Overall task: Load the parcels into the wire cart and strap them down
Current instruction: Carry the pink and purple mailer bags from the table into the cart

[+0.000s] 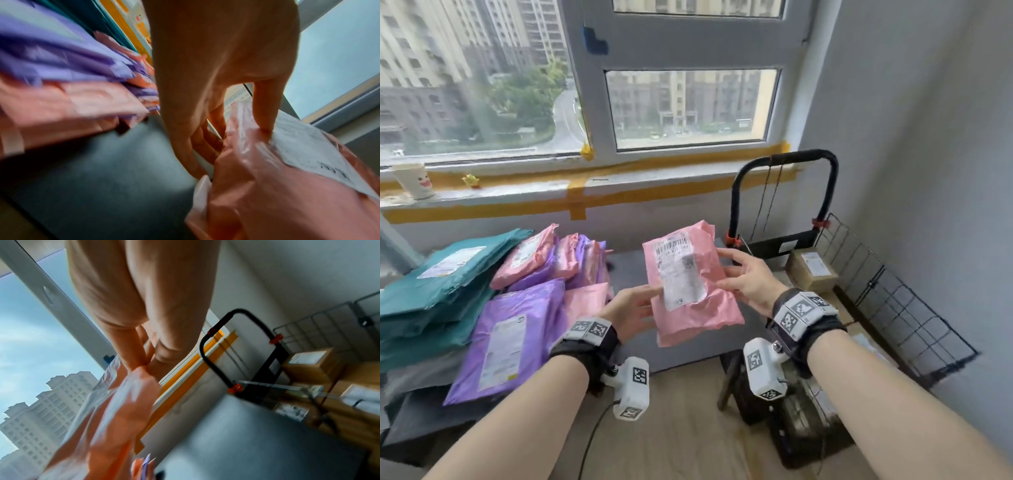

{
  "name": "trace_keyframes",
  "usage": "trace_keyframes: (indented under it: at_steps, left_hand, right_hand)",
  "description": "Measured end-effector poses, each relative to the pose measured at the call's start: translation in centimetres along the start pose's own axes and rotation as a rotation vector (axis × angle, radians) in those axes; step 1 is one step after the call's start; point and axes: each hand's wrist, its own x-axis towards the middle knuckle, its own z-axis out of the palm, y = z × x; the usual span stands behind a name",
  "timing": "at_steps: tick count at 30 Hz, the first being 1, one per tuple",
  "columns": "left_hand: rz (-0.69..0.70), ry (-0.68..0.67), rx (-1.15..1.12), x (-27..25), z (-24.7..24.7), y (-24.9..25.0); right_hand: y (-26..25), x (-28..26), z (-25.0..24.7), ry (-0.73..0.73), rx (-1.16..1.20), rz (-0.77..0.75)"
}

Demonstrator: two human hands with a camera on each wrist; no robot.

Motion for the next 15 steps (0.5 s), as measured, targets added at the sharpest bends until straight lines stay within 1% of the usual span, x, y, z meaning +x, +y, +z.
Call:
trace_keyframes:
  at_steps: [3,8,9,11,15]
  left_hand:
    - [0.053,-0.03,0.009,1.1,7.5,-1.2]
    - [0.05,-0.048,0.056,3.5,17.9,-3.0]
    - [0.056,-0.039,0.057,3.7,18.6,-3.1]
    - [0.05,-0.029,0.065,5.5,21.8,-3.5]
    - [0.028,-0.003,0.115,10.4,26.7,-3.6]
  right_hand:
    - [0.3,-3.2,-7.7,0.098,-0.078,-0.022]
    - [1.6,-6.6,-18.8,0.205,-0.217,-0.016]
    - [1.9,-6.8,-19.5,0.233,-0.229,-0.021]
    - [2.9,-6.9,-23.1,0.299,-0.239,-0.007]
    - [5.0,-5.1,-29.2,0.361,-0.261,0.079]
